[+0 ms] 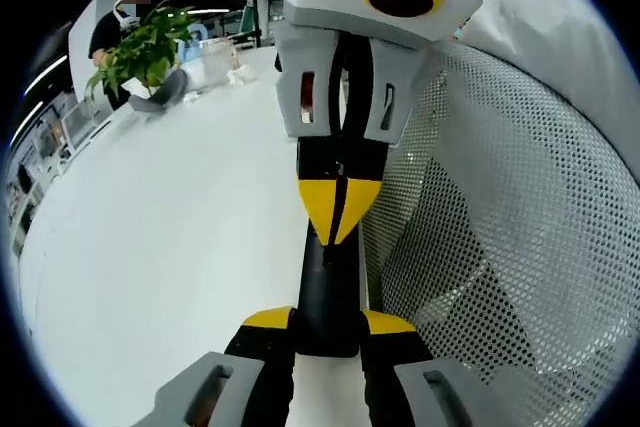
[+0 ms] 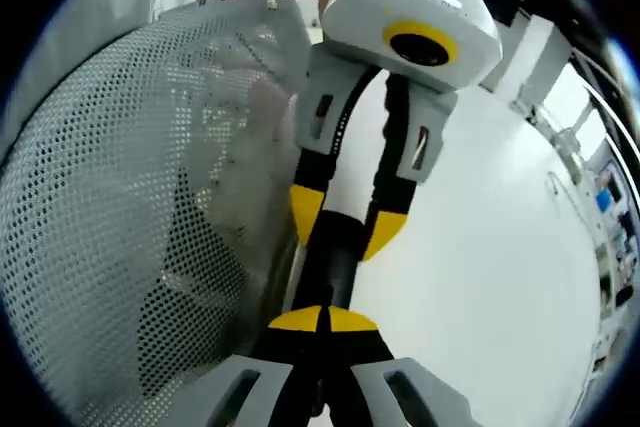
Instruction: Press the specified remote control buttons in sequence, fully releasing each button before pressing the next.
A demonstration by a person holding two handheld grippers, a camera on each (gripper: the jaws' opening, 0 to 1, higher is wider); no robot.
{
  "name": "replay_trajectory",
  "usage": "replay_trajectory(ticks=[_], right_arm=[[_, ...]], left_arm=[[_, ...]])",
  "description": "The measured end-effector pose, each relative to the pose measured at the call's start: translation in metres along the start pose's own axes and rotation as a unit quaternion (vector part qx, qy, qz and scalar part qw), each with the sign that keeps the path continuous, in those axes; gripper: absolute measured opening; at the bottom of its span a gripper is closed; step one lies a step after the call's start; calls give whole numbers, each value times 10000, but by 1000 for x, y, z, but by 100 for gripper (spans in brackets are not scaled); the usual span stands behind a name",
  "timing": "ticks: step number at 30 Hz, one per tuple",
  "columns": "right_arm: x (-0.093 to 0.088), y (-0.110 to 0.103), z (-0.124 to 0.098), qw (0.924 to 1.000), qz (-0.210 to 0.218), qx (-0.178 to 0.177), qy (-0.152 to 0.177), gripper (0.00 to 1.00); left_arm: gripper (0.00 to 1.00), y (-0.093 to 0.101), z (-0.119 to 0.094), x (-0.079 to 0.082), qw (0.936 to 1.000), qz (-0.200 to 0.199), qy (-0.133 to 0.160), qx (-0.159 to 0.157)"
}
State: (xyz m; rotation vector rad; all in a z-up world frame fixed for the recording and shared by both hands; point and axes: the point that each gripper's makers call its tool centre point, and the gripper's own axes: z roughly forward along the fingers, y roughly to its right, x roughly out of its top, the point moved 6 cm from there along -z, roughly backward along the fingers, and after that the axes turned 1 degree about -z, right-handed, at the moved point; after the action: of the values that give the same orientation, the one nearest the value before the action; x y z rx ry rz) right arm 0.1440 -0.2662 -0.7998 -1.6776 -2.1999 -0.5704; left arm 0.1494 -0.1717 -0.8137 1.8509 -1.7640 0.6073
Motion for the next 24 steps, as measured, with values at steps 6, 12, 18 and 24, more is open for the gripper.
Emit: replay_trajectory(ticks=[6,12,18,24], right_arm=[[1,0,1,10000,-68,-15,-40,0],[3,-2,2,9993,-330,-158,-122,0],[4,-5,3,9971,-653,-308,-225,0],[2,-4,1,9980,-484,-396,-66,0]], left_arm=[[24,0,0,1,10000,5,-54,24],[24,0,0,1,9999,26,-117,8],[24,0,1,2,9998,75,-180,2],[24,1,1,3,9998,88,-200,1]])
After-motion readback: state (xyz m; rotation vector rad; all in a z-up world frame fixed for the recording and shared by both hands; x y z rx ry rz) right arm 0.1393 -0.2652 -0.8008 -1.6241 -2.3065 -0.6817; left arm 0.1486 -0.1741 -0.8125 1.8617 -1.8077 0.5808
